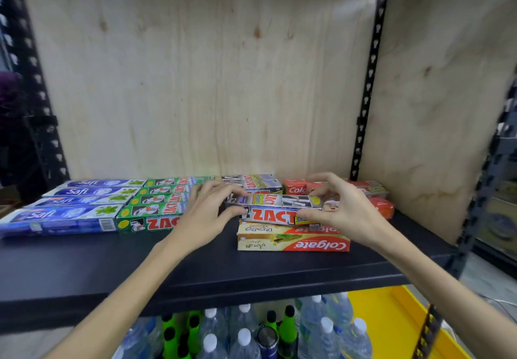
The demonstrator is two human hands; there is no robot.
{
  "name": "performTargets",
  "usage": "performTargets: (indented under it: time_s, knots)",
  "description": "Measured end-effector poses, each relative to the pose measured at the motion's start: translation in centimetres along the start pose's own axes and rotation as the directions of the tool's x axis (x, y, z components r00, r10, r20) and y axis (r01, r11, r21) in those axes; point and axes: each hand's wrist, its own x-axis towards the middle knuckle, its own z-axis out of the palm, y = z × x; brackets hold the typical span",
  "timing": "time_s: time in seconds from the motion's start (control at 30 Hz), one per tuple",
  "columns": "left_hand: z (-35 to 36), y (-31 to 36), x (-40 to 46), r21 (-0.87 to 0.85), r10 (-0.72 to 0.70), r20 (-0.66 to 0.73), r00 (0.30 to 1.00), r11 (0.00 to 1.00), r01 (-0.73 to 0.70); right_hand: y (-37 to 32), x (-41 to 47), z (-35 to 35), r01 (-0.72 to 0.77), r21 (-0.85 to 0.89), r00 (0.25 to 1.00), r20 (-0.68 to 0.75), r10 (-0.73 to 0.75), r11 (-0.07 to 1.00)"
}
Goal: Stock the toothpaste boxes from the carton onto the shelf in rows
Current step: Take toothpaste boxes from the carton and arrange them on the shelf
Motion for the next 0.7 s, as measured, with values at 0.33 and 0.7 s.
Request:
performTargets:
  time_s: [0.33, 0.7]
  knots:
    - [1.9, 7.9, -6.7, -0.101, -0.176, -0.24, 0.955, 0.983, 0.156, -3.8, -6.2, 3.8, -0.062, 0.222, 0.97, -0.216, 0.111, 0.973]
    - [0.1, 9.4, -7.7, 0.019, -0.276, -0.039, 0.96, 0.961, 0.277, -6.3, -7.9, 5.4, -0.083, 0.44, 0.994, -0.027, 0.105, 0.894]
